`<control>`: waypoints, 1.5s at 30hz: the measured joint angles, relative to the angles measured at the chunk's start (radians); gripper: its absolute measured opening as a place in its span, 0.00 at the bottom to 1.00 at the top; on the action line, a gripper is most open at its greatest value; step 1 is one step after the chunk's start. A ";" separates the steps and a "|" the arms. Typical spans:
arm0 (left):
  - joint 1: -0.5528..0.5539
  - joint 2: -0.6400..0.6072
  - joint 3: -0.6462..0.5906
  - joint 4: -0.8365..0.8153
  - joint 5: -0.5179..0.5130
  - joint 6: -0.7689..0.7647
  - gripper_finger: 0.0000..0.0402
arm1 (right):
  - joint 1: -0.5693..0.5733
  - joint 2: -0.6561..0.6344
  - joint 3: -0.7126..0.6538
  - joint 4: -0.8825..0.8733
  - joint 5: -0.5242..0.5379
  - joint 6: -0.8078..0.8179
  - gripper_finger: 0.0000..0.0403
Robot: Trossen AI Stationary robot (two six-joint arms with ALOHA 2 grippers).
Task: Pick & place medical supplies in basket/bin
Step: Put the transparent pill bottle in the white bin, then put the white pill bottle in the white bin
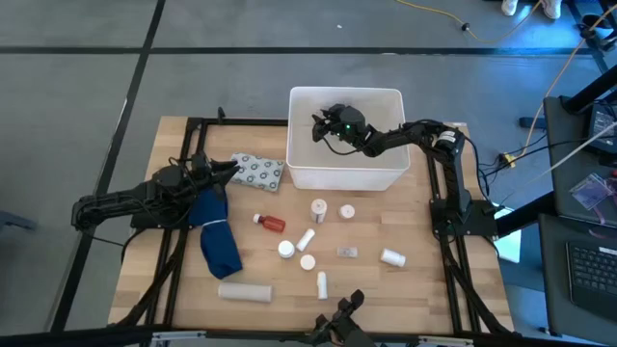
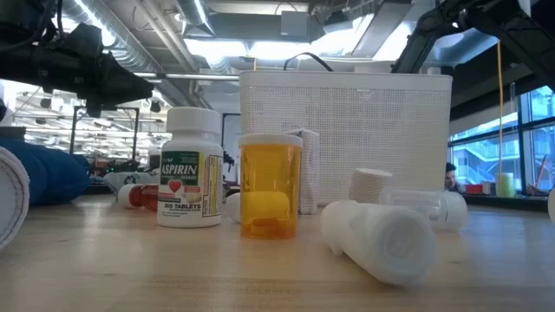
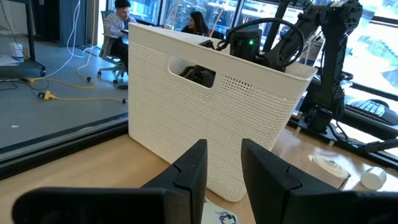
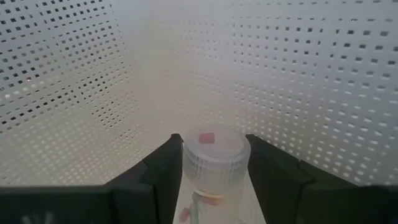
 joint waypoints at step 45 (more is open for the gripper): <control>0.000 0.000 0.000 0.000 -0.001 0.000 0.23 | 0.107 -0.555 0.004 -0.170 -0.570 -0.040 0.44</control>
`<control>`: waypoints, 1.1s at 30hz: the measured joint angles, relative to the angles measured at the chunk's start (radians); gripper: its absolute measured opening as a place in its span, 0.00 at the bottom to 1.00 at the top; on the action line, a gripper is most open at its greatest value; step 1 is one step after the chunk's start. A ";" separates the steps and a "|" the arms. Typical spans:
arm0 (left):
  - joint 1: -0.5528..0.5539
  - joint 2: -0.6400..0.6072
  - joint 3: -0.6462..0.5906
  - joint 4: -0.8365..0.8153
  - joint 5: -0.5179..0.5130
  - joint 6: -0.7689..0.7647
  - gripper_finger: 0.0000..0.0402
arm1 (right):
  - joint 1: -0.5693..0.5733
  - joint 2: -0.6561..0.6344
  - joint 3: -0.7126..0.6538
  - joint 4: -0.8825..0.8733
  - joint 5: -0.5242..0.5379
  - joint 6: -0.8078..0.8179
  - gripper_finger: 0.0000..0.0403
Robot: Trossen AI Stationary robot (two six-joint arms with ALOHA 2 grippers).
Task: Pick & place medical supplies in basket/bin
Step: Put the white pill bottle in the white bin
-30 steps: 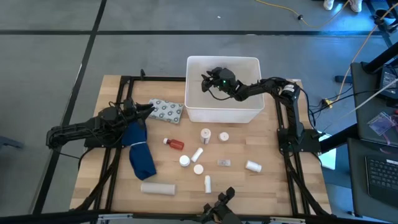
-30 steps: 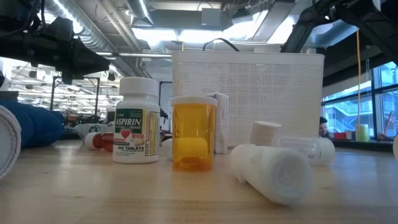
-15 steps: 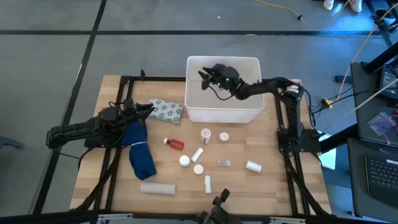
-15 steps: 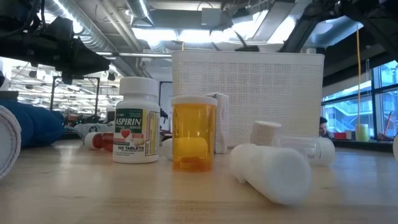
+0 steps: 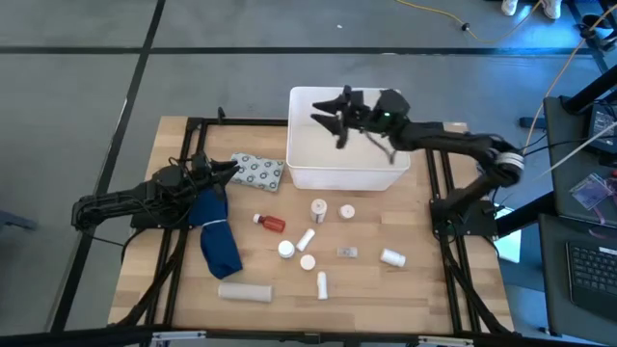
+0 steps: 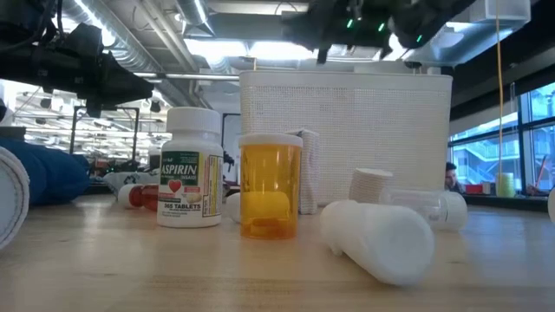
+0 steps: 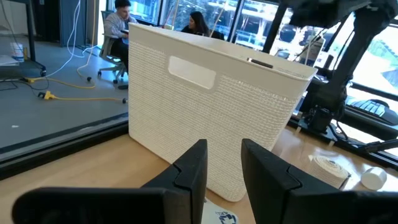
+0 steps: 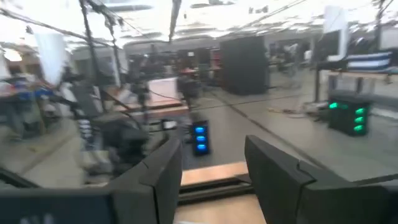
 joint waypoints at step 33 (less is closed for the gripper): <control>0.000 0.000 0.000 0.000 -0.028 0.073 0.23 | 0.635 -0.362 -0.003 -1.775 0.121 0.499 0.45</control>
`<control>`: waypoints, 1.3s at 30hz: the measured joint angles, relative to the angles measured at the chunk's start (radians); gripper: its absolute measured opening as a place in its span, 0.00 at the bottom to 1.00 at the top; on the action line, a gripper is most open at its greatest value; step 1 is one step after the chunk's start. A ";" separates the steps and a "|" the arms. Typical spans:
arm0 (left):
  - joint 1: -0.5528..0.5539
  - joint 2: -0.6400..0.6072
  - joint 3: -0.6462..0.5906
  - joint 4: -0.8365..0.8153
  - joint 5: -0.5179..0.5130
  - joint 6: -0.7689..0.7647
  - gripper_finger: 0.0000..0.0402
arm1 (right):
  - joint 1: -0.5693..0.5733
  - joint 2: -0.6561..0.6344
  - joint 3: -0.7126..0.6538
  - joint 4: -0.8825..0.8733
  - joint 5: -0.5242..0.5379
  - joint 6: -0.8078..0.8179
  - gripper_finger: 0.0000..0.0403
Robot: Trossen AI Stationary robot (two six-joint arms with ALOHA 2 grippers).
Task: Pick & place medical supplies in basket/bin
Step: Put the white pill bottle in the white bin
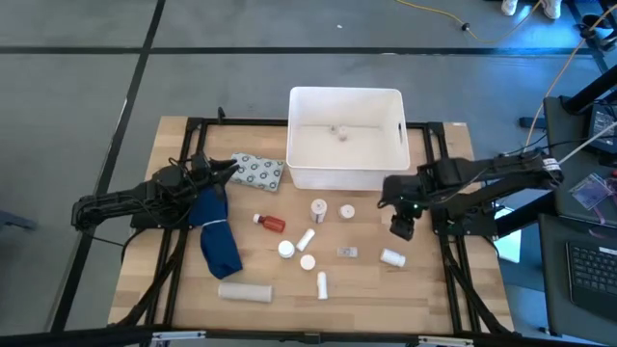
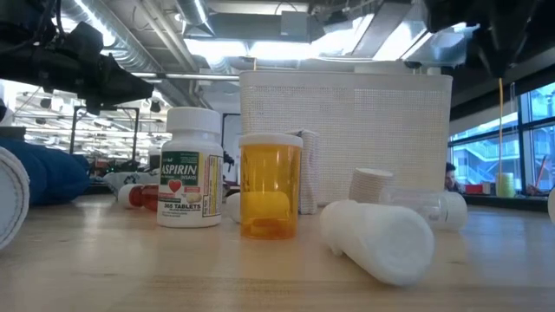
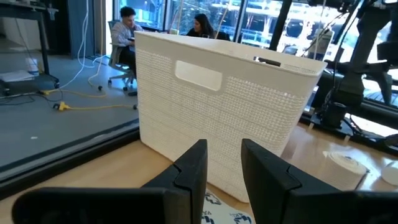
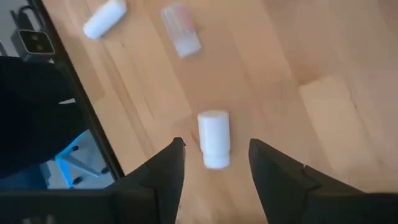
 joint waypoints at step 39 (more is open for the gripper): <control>0.000 0.000 0.000 0.001 -0.026 -0.003 0.23 | 0.908 -0.085 -0.220 0.078 0.895 0.781 0.76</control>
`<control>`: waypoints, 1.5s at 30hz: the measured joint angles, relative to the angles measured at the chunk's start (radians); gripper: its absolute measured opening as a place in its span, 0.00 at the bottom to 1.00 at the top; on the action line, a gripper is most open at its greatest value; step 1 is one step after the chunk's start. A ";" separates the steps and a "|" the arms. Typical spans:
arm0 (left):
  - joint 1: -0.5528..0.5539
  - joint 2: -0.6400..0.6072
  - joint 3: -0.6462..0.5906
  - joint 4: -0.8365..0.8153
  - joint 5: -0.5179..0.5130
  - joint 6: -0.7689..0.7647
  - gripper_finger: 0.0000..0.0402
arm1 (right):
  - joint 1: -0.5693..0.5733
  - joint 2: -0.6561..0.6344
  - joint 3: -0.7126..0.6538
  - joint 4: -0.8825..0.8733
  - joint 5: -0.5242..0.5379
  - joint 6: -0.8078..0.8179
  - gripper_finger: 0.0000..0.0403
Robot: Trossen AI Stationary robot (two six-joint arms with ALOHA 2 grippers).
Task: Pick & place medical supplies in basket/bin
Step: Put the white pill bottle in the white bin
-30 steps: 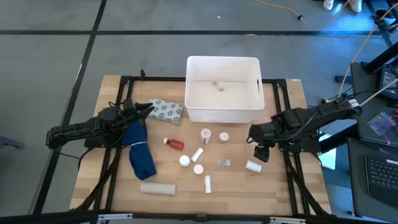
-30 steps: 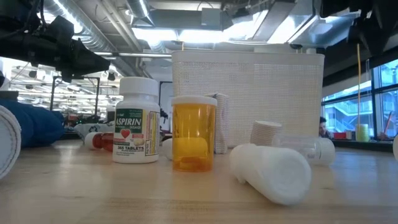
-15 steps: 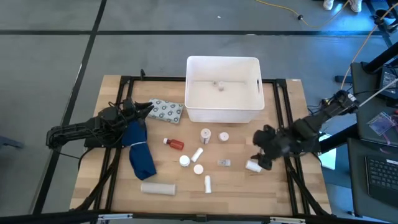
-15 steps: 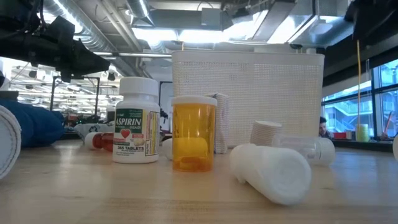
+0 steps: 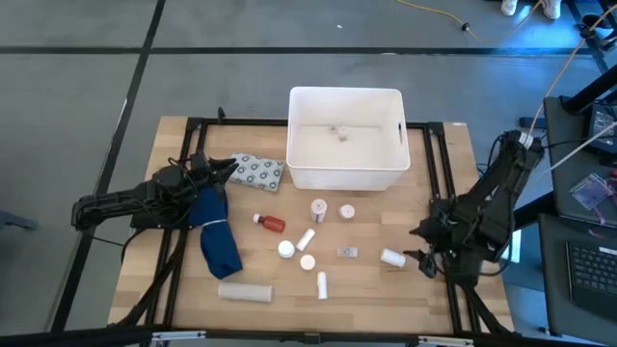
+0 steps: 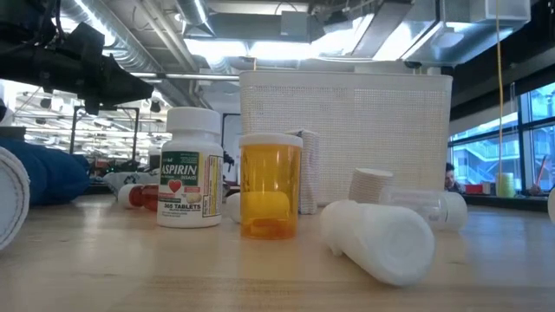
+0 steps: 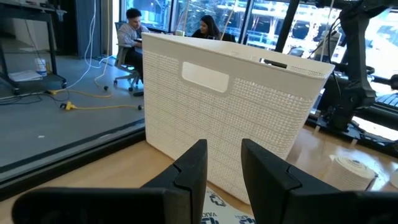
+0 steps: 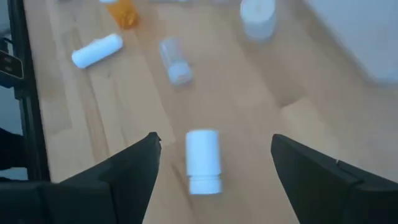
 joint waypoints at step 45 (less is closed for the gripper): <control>0.000 0.000 0.000 0.000 -0.026 -0.001 0.23 | 0.280 0.051 -0.681 0.932 0.154 -0.283 0.76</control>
